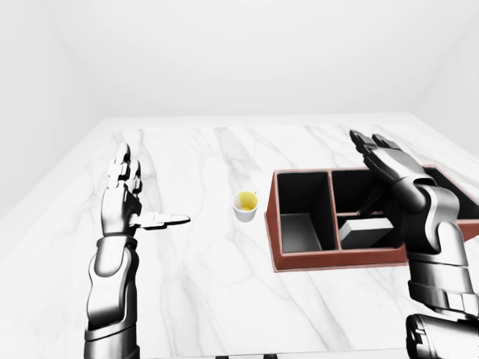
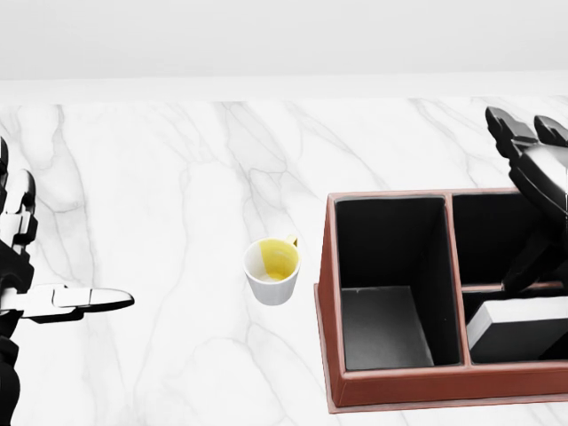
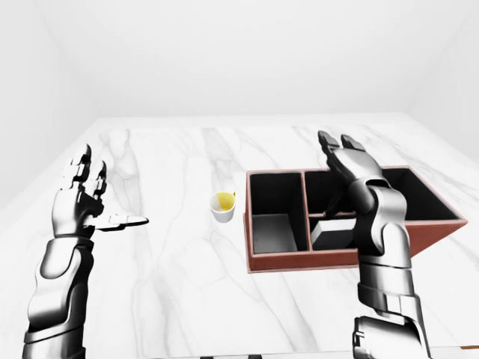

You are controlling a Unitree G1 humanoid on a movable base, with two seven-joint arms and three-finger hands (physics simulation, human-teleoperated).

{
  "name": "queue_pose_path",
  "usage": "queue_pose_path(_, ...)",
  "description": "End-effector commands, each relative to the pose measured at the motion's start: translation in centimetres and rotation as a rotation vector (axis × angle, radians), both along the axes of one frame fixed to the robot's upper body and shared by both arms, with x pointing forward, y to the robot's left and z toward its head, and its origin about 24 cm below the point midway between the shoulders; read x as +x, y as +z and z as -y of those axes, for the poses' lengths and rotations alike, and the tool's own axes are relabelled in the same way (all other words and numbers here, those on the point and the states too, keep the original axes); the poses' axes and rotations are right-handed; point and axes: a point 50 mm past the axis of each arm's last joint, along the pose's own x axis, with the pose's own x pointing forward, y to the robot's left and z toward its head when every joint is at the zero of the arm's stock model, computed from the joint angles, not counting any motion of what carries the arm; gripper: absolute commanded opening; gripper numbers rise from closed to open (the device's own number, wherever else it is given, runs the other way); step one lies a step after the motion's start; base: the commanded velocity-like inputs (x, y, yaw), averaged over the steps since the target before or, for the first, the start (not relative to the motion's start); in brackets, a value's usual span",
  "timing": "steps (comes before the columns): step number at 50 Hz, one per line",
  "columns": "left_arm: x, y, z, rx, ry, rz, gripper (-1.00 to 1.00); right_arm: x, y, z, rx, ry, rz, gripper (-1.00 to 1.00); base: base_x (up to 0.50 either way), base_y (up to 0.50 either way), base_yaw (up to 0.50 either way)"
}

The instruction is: Pick up the book and place it in the caddy.

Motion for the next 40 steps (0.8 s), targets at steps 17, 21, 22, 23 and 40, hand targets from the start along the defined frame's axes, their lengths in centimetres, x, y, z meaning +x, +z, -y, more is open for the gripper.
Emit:
queue_pose_path(17, -0.2, 0.9, 0.7, 0.01, -0.02, 0.04, 1.0, -6.8, 6.6, -8.7, 0.627, 0.549, 0.51, 1.0, 0.0, 0.0, 0.0)
queue_pose_path(21, -0.1, 1.6, 1.2, 0.018, -0.034, 0.071, 1.0, -7.0, 5.8, -9.3, 0.809, 0.557, 0.58, 1.0, 0.0, 0.0, 0.0)
queue_pose_path(22, -0.1, 1.8, 1.3, 0.021, -0.036, 0.079, 1.0, -7.0, 5.7, -9.4, 0.842, 0.553, 0.594, 1.0, 0.0, 0.0, 0.0)
queue_pose_path(23, -0.1, 2.4, 1.5, 0.027, -0.044, 0.103, 1.0, -7.0, 5.3, -9.8, 0.901, 0.552, 0.603, 1.0, 0.0, 0.0, 0.0)
queue_pose_path(40, 0.4, 12.0, 6.4, 0.124, -0.17, 0.492, 1.0, -8.9, 6.9, -12.5, 1.311, 0.657, 0.792, 1.0, 0.0, 0.0, 0.0)
